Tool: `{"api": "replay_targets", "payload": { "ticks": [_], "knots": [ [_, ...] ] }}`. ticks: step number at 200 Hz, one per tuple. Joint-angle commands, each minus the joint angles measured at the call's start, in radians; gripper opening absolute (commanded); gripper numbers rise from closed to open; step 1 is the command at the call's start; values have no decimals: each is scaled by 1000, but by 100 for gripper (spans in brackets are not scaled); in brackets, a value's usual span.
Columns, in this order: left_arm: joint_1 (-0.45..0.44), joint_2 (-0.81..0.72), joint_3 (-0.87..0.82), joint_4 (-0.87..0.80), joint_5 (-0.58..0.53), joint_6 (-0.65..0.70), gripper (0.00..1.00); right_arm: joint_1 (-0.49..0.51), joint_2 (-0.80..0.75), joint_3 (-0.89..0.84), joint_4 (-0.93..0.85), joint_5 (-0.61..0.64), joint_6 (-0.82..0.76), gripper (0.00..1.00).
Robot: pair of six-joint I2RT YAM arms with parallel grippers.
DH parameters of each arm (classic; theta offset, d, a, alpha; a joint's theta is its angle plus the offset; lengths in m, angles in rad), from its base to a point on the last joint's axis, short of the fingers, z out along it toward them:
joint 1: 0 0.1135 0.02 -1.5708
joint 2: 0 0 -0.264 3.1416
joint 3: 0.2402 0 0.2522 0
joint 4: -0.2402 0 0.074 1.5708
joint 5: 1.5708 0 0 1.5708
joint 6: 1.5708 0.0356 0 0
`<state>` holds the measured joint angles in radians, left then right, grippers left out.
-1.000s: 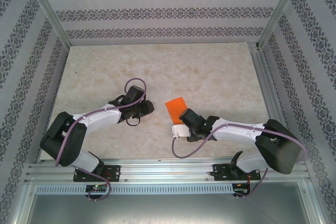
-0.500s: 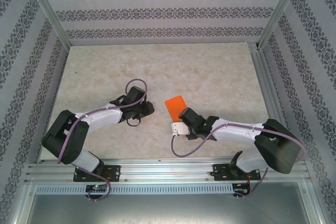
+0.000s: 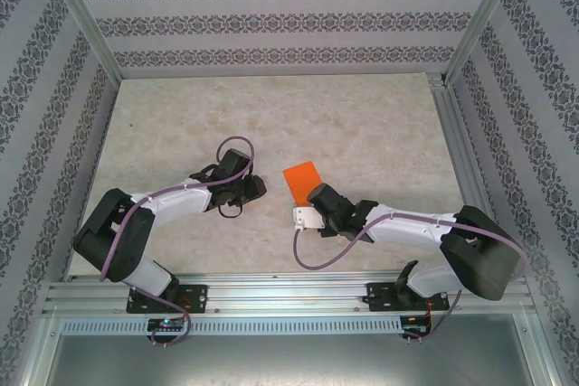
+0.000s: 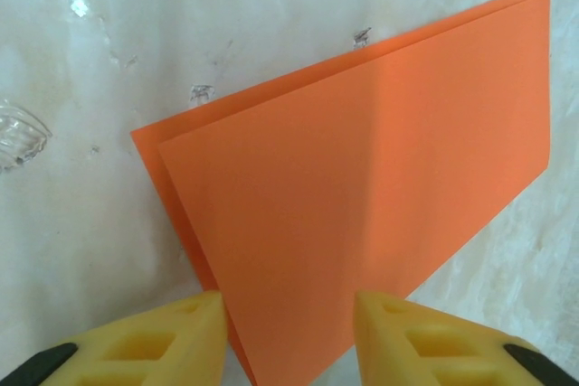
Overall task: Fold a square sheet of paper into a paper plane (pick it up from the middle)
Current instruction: Fold the triangle a second time at the center of the table.
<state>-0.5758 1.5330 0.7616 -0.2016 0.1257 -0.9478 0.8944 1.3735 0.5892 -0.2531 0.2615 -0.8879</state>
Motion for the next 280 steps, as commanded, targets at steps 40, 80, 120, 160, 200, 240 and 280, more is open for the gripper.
{"api": "replay_targets", "payload": {
  "ticks": [40,80,120,160,200,240,280],
  "knots": [
    [14,5,15,30,9,-4,40,7,31,26,109,26,33,45],
    [14,7,19,26,11,-5,40,21,45,20,141,9,55,45],
    [14,7,20,30,14,-11,40,37,60,17,187,13,69,45],
    [14,4,25,23,17,-12,40,47,94,26,200,13,62,45],
    [14,2,19,28,18,-19,40,64,121,43,203,12,62,46],
    [14,0,17,26,17,-20,40,72,138,49,223,41,70,41],
    [14,4,23,20,17,-17,40,64,137,57,199,38,116,29]
  ]
}}
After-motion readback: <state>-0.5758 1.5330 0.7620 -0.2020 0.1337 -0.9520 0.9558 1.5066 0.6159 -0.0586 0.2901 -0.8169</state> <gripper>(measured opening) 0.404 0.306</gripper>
